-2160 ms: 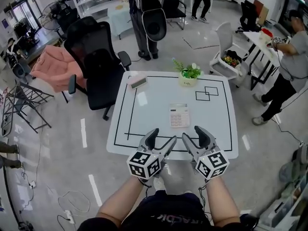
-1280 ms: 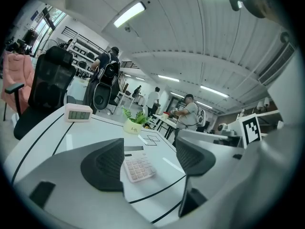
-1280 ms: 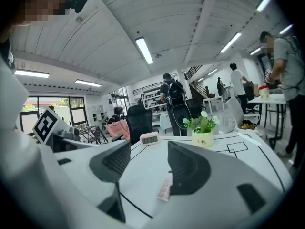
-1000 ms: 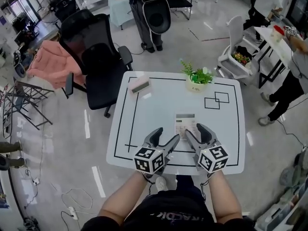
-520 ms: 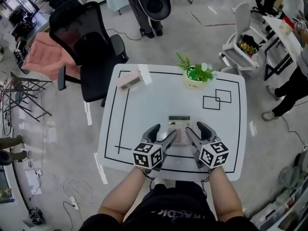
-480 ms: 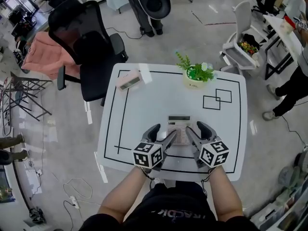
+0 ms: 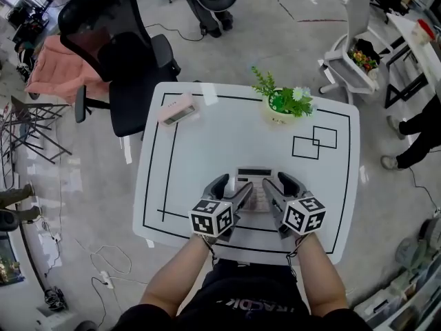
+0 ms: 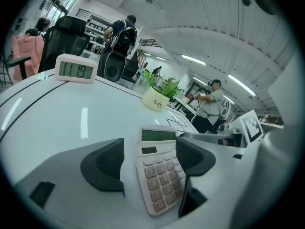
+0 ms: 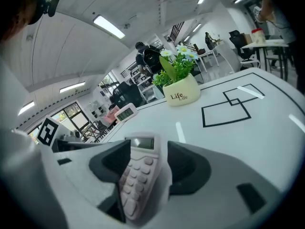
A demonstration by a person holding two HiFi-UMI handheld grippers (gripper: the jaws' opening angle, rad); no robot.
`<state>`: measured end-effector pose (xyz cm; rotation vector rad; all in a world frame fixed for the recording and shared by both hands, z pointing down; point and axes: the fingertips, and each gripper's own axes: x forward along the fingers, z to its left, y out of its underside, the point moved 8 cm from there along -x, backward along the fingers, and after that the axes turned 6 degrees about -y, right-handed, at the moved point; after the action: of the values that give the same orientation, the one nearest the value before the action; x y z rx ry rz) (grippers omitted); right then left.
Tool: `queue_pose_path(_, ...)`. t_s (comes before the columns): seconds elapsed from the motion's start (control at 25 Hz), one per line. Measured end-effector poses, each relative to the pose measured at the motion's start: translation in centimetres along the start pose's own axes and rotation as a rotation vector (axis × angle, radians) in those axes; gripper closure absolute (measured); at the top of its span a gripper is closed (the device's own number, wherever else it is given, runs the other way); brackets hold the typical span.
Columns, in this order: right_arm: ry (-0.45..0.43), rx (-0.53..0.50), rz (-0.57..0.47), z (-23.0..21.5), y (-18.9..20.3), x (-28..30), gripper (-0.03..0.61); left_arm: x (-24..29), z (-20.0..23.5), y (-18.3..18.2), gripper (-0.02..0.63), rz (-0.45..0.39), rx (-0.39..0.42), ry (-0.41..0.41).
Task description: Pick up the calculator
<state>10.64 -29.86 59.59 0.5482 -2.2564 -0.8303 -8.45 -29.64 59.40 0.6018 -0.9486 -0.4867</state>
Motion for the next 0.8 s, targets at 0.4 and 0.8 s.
queue_pose_path(0.4, 0.007, -0.046, 0.080, 0.0, -0.3, 2.1, 0.351, 1.8, 0.4, -0.2, 0.287, 0.032, -0.002, -0.006)
queue_pose_path(0.8, 0.063, -0.106, 0.170, 0.4, -0.1, 3.4, 0.351, 2.8, 0.2, -0.3, 0.339, 0.100, 0.087, -0.063)
